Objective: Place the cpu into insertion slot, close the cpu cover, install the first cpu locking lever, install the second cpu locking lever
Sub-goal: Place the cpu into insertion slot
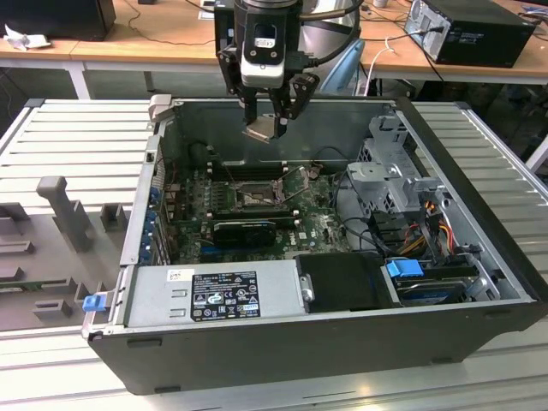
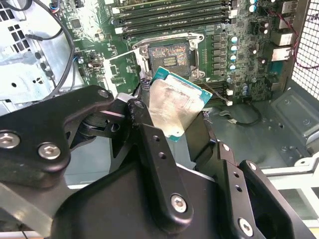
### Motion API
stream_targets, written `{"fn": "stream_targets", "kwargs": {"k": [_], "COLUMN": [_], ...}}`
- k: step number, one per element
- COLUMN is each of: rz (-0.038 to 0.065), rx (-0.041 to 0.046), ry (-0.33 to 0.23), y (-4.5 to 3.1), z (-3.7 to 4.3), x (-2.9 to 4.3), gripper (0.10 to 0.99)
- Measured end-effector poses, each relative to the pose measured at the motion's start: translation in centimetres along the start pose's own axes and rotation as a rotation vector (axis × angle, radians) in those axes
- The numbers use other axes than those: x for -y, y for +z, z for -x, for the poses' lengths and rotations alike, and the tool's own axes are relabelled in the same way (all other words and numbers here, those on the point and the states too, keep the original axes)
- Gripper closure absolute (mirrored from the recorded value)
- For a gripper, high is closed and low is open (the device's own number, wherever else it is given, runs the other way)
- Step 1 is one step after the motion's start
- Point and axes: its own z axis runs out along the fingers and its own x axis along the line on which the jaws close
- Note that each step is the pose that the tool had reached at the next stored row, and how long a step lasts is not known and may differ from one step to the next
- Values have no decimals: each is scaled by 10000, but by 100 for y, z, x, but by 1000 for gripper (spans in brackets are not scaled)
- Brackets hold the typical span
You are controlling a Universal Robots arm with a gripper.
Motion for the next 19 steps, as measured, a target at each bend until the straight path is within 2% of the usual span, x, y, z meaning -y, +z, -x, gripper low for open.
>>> {"fn": "stream_targets", "kwargs": {"k": [14, 19], "rz": [13, 22], "rx": [54, 94], "ry": [608, 1048], "y": [0, 3], "z": [0, 0], "x": [0, 0], "gripper": [557, 557]}}
